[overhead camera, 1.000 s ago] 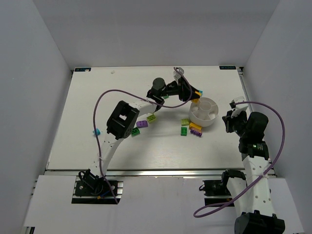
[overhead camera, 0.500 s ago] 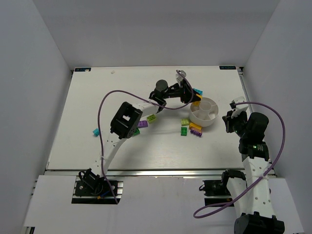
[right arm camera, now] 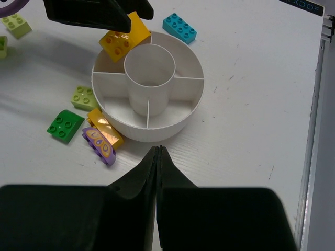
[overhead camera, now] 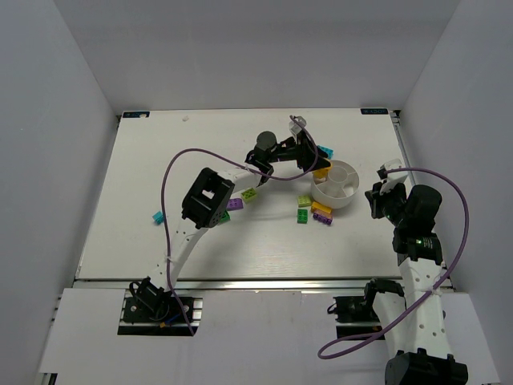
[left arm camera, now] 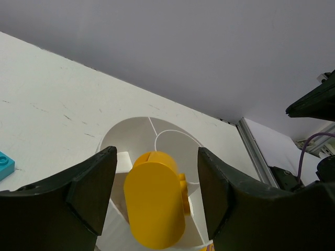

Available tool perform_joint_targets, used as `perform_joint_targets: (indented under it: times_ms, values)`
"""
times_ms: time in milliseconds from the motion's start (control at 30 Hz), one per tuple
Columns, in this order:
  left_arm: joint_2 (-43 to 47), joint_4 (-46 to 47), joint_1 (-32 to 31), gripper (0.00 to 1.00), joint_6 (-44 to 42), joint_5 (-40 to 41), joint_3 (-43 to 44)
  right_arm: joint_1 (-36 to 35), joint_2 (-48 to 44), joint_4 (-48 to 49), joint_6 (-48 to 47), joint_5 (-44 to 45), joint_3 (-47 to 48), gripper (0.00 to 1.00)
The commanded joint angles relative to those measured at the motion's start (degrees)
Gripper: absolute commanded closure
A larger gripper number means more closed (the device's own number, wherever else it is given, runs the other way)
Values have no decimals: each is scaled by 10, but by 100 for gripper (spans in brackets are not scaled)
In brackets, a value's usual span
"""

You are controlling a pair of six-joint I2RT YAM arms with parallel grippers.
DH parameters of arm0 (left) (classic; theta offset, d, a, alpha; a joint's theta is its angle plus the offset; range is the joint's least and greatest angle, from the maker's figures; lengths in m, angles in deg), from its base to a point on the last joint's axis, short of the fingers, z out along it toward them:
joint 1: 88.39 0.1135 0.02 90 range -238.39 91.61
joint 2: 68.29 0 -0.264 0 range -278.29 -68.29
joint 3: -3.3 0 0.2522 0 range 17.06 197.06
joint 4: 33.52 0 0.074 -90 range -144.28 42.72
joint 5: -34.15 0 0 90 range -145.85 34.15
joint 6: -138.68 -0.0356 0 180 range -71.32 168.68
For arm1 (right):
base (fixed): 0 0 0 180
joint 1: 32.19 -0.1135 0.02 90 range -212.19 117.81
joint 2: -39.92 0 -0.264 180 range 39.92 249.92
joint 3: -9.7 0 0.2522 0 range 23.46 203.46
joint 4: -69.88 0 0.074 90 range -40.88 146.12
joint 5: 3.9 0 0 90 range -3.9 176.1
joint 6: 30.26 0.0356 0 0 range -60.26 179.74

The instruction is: Sort the legos into containers by color

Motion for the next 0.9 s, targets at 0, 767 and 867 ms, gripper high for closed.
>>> perform_joint_targets:
  times_ms: [0,767,867]
  values:
    - [39,-8,-3,27,-6,8,24,5,-4,13,-10,-15,2,100]
    - [118,-140,2,32,-126,50,-58,10,-7,13,-11,-19,1,100]
    - [111,-161,2,32,-140,45,-48,11,-8,13,-11,-19,1,100]
